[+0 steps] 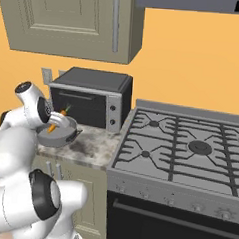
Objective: Turn on the sink faucet. Then move the carrot from the counter to the sink. Turn off the sink. Move the vegetable from the sink to the pot next to the stove. Finally move the pot to the rear left burner.
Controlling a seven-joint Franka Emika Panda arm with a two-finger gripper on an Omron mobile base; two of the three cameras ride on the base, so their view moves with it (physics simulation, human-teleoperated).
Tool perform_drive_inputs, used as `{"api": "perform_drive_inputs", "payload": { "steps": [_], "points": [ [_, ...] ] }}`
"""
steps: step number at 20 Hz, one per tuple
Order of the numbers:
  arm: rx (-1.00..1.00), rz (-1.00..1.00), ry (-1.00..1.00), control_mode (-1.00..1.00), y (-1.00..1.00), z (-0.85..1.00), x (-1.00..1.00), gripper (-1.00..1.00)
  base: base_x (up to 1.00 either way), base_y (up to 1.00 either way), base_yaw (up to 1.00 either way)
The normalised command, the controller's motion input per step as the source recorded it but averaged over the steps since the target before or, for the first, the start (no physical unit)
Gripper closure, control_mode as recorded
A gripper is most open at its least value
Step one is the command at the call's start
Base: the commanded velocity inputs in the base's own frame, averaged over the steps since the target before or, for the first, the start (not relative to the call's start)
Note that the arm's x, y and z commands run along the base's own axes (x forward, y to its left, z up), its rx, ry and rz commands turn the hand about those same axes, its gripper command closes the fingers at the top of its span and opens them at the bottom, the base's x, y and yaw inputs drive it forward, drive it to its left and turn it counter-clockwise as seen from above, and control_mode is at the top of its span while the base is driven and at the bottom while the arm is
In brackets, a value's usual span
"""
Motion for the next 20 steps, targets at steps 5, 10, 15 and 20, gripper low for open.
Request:
{"api": "perform_drive_inputs", "payload": {
  "steps": [5,10,15,20],
  "points": [
    [0.00,0.00,0.00,-1.00,0.17,0.00,0.06,1.00,0.00,0.00,0.00],
    [0.00,0.00,0.00,-1.00,0.30,-0.18,0.08,1.00,0.00,0.00,0.00],
    [0.02,0.00,0.00,-1.00,0.14,-0.22,0.03,1.00,0.00,0.00,0.00],
    [0.02,0.00,0.00,-1.00,0.13,-0.13,0.15,1.00,0.00,0.00,0.00]
  ]
}}
